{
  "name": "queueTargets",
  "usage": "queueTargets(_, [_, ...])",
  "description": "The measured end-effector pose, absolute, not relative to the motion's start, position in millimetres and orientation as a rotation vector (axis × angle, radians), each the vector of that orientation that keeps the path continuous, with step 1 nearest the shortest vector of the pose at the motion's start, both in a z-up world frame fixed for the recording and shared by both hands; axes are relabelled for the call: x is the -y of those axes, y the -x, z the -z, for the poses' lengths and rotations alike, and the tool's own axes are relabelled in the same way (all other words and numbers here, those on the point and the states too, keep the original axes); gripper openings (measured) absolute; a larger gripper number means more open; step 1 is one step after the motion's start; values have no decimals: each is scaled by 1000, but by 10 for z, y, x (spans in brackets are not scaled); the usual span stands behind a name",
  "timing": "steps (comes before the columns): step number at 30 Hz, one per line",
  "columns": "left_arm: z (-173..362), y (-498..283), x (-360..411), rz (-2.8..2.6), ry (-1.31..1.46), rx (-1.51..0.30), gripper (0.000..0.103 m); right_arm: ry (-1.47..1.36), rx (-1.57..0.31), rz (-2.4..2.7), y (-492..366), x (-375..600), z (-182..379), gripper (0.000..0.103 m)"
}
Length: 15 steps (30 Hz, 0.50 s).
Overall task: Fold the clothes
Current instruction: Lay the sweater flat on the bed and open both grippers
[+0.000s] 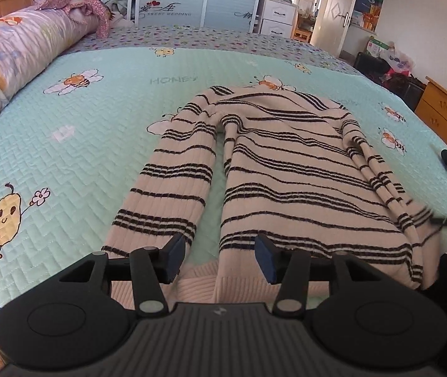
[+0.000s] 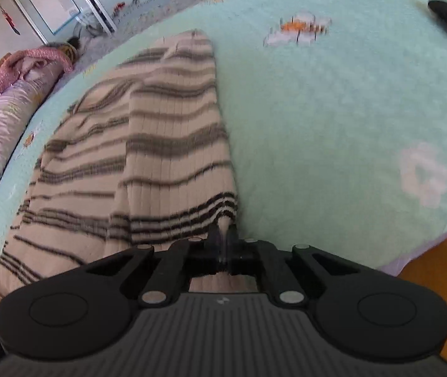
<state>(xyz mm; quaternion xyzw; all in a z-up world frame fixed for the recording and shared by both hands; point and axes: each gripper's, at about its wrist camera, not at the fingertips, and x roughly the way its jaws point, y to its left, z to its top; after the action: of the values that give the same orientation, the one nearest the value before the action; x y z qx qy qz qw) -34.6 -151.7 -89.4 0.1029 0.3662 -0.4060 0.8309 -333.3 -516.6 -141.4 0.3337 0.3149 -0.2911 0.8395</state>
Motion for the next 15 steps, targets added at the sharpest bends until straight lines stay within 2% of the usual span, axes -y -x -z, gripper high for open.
queueTargets(6, [869,390,1604,875,-234,-765,52,-552,-458,885,3868,5874,658,5])
queueTargets(9, [909,406,1648,874,-237,-770,52,-557,-422,1036,4163,6178,386,19])
queueTargets(11, [966,405,1663,871,-239,-780,52,-605,-432,984,4239,6090,358,41])
queueTargets(13, [990,386,1674,870,-247,-789,52,-633,-444,843,4196,5779,461,53])
queueTargets(15, [1015,367,1686,869,-254,-799,52,-668,-524,683,4000,5353,706,55])
